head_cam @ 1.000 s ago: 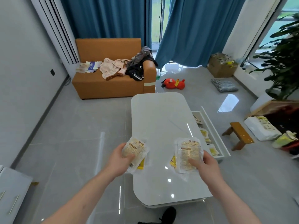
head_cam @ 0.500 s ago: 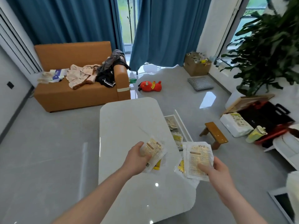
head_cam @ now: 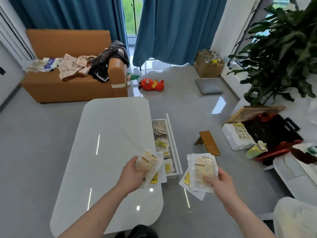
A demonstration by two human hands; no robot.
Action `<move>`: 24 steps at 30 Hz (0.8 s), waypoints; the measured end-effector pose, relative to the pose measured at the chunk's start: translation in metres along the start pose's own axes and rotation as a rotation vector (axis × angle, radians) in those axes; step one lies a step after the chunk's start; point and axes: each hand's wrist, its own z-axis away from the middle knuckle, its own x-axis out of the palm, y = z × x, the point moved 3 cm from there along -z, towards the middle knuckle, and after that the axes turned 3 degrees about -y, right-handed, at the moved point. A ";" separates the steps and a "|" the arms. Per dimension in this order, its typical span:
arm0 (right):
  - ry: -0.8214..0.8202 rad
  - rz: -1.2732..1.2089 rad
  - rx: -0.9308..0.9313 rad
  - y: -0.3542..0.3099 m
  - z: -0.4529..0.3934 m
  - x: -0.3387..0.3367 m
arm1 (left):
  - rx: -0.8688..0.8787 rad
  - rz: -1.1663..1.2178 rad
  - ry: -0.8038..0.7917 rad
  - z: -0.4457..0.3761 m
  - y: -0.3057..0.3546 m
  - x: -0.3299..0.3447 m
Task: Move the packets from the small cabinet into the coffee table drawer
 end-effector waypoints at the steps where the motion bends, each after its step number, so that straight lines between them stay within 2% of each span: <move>1: -0.021 0.013 0.005 0.000 -0.011 -0.012 | -0.015 0.005 0.023 0.002 0.002 0.010; 7: -0.150 0.073 -0.002 -0.013 -0.079 -0.036 | -0.145 0.043 0.150 0.004 0.000 0.040; 12: -0.235 0.123 -0.005 -0.028 -0.136 -0.043 | -0.236 0.121 0.213 -0.034 -0.001 0.056; 16: -0.231 0.131 -0.004 -0.049 -0.179 -0.062 | -0.291 0.100 0.196 -0.088 0.007 0.081; 20: -0.204 0.162 -0.006 -0.063 -0.229 -0.086 | -0.269 0.054 0.134 -0.155 0.026 0.107; 24: -0.227 0.181 0.044 -0.072 -0.269 -0.097 | -0.320 0.111 0.137 -0.200 0.046 0.129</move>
